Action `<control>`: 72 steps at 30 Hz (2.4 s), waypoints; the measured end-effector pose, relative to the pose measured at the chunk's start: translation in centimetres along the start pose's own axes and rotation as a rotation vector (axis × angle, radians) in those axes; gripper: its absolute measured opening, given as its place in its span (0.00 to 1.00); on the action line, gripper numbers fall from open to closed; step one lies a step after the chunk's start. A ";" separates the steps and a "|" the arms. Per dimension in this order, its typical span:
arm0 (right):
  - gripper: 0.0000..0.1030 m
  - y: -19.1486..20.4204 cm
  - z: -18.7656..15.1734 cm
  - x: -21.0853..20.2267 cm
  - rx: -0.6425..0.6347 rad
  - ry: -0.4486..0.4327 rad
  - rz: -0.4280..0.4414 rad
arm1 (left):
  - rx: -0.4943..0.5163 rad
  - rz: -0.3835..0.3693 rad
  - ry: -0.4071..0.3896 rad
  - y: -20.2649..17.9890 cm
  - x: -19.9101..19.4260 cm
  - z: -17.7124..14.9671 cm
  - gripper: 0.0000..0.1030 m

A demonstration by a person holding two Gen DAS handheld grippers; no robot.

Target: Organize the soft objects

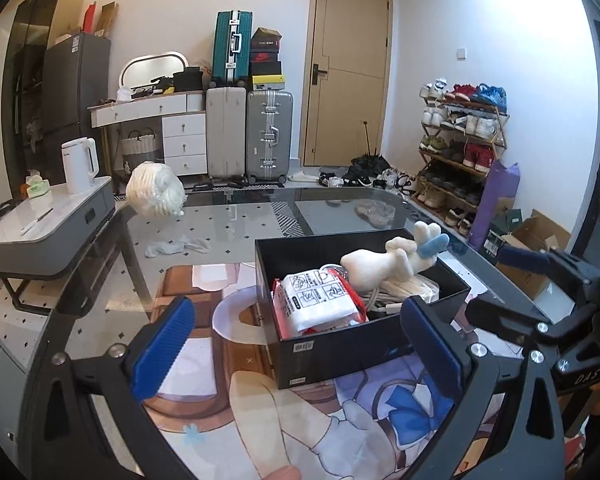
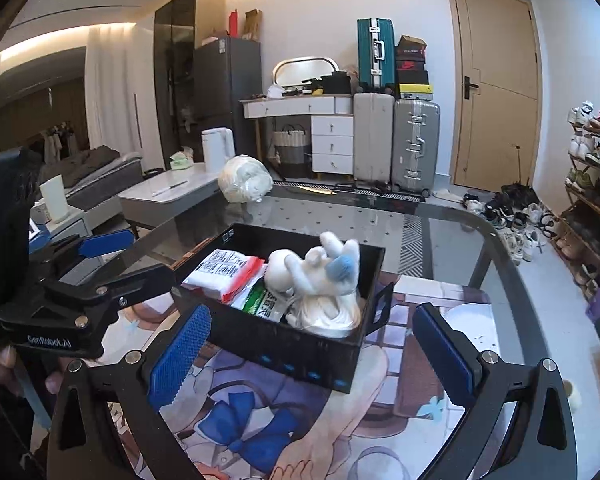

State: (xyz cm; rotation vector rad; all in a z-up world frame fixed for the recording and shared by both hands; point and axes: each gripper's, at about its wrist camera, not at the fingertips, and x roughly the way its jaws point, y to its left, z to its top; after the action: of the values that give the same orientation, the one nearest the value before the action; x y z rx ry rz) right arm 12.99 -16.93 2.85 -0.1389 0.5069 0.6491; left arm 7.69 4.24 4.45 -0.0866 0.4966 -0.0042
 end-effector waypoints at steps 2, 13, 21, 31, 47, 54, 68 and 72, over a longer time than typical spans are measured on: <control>0.99 0.1 -0.6 0.0 -0.005 -0.013 0.005 | -0.001 0.011 -0.002 0.0 0.2 -0.4 1.00; 0.99 0.3 -2.0 0.4 -0.038 -0.038 -0.005 | 0.013 0.017 -0.026 -0.7 0.4 -1.8 1.00; 1.00 0.8 -2.2 0.0 -0.057 -0.065 0.009 | 0.003 0.033 -0.041 -0.6 0.1 -2.0 1.00; 1.00 0.6 -2.6 -0.7 -0.042 -0.095 0.005 | -0.003 0.058 -0.067 -0.7 -0.3 -2.3 1.00; 1.00 0.7 -2.7 -1.4 -0.047 -0.118 -0.010 | -0.018 0.060 -0.074 -0.5 -0.5 -2.3 1.00; 1.00 0.8 -2.8 -1.5 -0.049 -0.116 -0.009 | -0.016 0.062 -0.073 -0.5 -0.5 -2.4 1.00; 1.00 0.8 -2.8 -1.4 -0.048 -0.117 -0.007 | -0.015 0.061 -0.075 -0.5 -0.5 -2.4 1.00; 1.00 0.8 -2.8 -1.5 -0.048 -0.118 -0.008 | -0.014 0.061 -0.076 -0.5 -0.5 -2.4 1.00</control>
State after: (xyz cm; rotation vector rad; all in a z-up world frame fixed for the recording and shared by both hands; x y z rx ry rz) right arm 10.40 -17.89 1.16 -0.1469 0.3770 0.6582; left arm 6.11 3.56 2.62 -0.0852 0.4228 0.0618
